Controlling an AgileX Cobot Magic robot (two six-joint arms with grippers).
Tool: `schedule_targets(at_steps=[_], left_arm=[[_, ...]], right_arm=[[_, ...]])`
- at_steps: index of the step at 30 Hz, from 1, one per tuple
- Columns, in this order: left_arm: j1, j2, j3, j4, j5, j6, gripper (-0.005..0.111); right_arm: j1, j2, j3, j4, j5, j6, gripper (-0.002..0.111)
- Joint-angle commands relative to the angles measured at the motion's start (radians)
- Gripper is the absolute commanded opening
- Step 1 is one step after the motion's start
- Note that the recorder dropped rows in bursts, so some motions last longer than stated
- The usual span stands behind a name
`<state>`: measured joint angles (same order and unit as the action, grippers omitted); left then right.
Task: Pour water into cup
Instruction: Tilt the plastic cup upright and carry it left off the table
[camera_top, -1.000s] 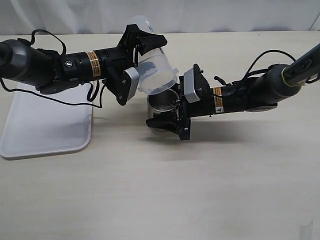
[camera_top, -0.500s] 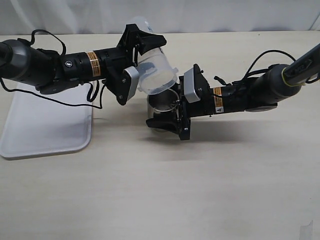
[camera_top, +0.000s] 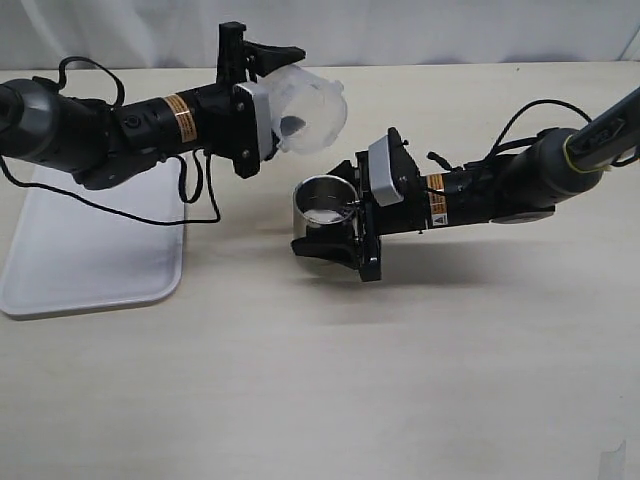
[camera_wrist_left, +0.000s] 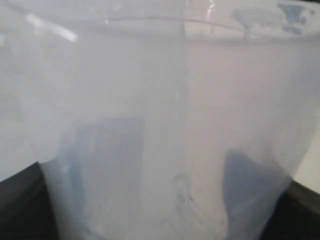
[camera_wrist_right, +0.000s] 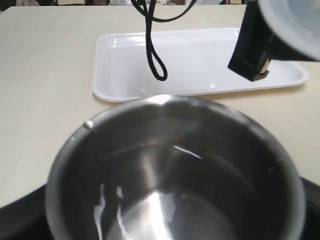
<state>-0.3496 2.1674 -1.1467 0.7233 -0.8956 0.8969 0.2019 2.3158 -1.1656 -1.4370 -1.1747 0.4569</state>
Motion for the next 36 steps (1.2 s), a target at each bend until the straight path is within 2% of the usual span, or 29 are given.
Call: schedule_targets(at_steps=[1,2,6,8,10,12,19,25,31,36], left_arm=[[0.006,-0.003,-0.009,-0.208,-0.007,-0.193,0.0],[0.014,-0.003,-0.016,-0.236,-0.007,-0.225,0.0],[0.132,-0.001,-0.116,-0.199,-0.001,-0.818,0.0],[0.188,-0.001,-0.16,-0.201,0.032,-1.023,0.0],[0.24,0.001,-0.198,-0.201,0.098,-1.127,0.0],[0.291,0.016,-0.224,-0.201,0.13,-1.17,0.0],[0.407,0.075,-0.233,-0.249,0.136,-1.193,0.0],[0.497,0.131,-0.233,-0.247,0.087,-1.194,0.0],[0.546,0.178,-0.247,-0.247,0.092,-1.194,0.0],[0.548,0.217,-0.263,-0.24,0.107,-1.194,0.0]], right_arm=[[-0.002,-0.01,-0.004,0.006,-0.046,-0.008,0.004],[-0.002,-0.01,-0.004,0.006,-0.046,-0.008,0.004],[-0.002,-0.01,-0.004,0.004,-0.046,-0.008,0.004],[-0.002,-0.01,-0.004,0.004,-0.046,-0.008,0.004],[-0.002,-0.01,-0.004,0.004,-0.046,-0.008,0.004],[-0.002,-0.01,-0.004,0.004,-0.046,-0.008,0.004],[-0.002,-0.01,-0.004,0.0,-0.046,-0.007,0.004],[-0.002,-0.01,-0.004,0.0,-0.046,-0.007,0.004],[-0.002,-0.01,-0.004,0.0,-0.046,-0.007,0.004],[-0.002,-0.01,-0.004,0.0,-0.046,-0.007,0.004]])
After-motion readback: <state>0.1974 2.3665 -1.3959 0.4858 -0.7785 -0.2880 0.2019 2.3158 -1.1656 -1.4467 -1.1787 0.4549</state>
